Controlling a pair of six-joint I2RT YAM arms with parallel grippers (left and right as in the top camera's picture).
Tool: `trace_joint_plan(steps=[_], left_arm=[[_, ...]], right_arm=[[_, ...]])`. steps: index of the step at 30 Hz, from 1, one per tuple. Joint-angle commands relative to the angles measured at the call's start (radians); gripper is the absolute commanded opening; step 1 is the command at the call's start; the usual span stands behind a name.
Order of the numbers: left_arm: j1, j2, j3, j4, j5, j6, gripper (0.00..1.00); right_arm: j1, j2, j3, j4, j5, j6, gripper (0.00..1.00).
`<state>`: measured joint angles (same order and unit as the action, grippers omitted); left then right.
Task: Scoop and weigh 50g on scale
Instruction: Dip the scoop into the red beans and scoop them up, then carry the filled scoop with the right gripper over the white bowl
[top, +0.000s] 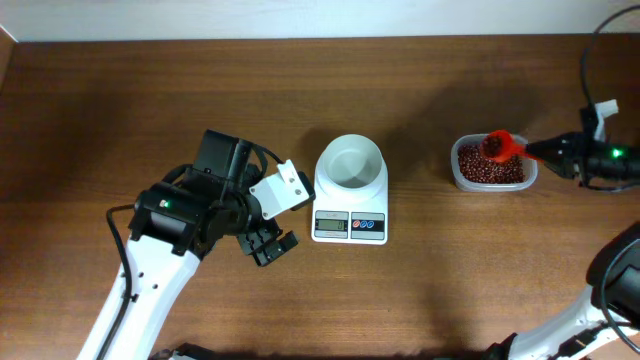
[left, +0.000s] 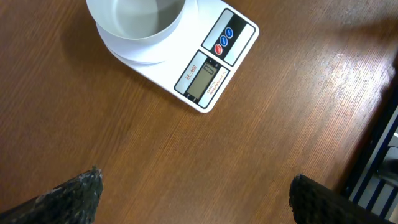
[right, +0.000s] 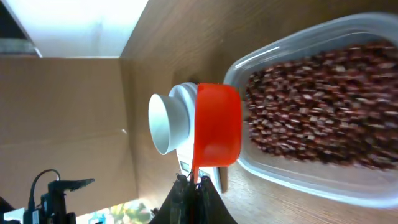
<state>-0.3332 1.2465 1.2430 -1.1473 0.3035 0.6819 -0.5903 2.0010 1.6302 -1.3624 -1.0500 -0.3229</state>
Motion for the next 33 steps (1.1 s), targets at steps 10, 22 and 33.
trace_joint_plan(steps=[10, 22, 33], left_arm=[[0.005, 0.003, 0.018, 0.001, 0.014, 0.016, 0.99], [0.005, 0.003, 0.018, 0.002, 0.014, 0.016, 0.99], [0.005, 0.003, 0.018, 0.001, 0.014, 0.016, 0.99]], right_arm=[[0.394, -0.011, -0.007, 0.002, -0.129, -0.021, 0.04], [0.634, -0.011, -0.007, 0.201, -0.087, 0.051, 0.04], [0.69, -0.011, -0.007, 0.296, 0.114, 0.039, 0.04]])
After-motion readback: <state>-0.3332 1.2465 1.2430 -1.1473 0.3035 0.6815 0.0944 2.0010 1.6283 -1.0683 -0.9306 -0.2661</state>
